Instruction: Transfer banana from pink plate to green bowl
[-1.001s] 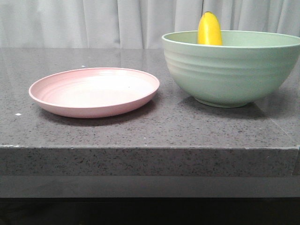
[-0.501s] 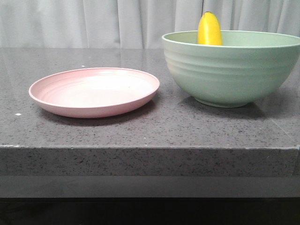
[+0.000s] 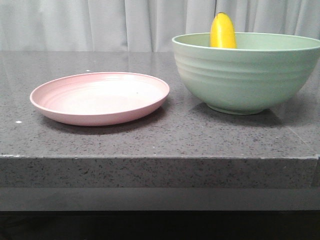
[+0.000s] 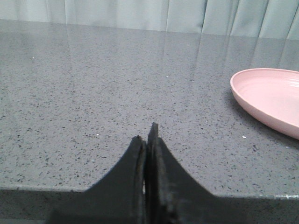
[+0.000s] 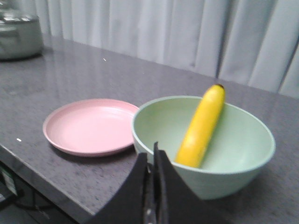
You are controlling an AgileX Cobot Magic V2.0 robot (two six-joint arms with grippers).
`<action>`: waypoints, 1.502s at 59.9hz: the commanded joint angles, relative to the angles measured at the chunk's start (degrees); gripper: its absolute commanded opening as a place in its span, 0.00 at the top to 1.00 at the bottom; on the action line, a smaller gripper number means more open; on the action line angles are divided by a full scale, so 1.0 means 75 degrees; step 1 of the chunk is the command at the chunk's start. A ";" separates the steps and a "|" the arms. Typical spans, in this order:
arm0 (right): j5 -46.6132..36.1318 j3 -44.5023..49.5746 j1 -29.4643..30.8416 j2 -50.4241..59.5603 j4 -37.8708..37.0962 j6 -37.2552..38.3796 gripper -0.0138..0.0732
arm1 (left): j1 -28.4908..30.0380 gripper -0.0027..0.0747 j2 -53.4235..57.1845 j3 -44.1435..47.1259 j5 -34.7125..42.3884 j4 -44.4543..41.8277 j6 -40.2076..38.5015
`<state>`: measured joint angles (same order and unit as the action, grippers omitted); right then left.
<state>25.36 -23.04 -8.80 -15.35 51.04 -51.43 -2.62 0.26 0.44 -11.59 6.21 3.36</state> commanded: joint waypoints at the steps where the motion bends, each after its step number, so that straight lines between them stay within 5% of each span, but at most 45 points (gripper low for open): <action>1: -0.0891 -0.0090 -0.0004 -0.0055 -0.1777 0.1856 0.91 | 0.0010 0.99 0.0158 0.0025 0.0678 0.0075 -0.0044; 12: -0.2862 0.0814 0.0121 0.0115 -0.5200 0.6094 0.91 | 0.0010 0.99 0.0158 0.0025 0.0678 0.0075 -0.0044; 17: -0.3550 0.1409 0.0434 0.0529 -0.5595 0.6763 0.91 | 0.0010 0.99 0.0158 0.0025 0.0678 0.0075 -0.0044; 33: -0.3813 0.3310 0.0850 0.1900 -0.5595 0.6858 0.91 | 0.0010 0.99 0.0158 0.0025 0.0678 0.0075 -0.0044; 42: -0.2988 0.3284 0.0850 0.2291 -0.5595 0.6858 0.91 | 0.0010 0.99 0.0139 0.0025 0.0678 0.0075 -0.0044; 90: -0.2977 0.3284 0.0860 0.2308 -0.5595 0.6858 0.91 | 0.0010 0.99 0.0139 0.0025 0.0678 0.0075 -0.0044</action>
<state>7.24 1.55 -2.49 0.64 9.69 0.00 -2.62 0.26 0.44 -11.55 6.21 3.36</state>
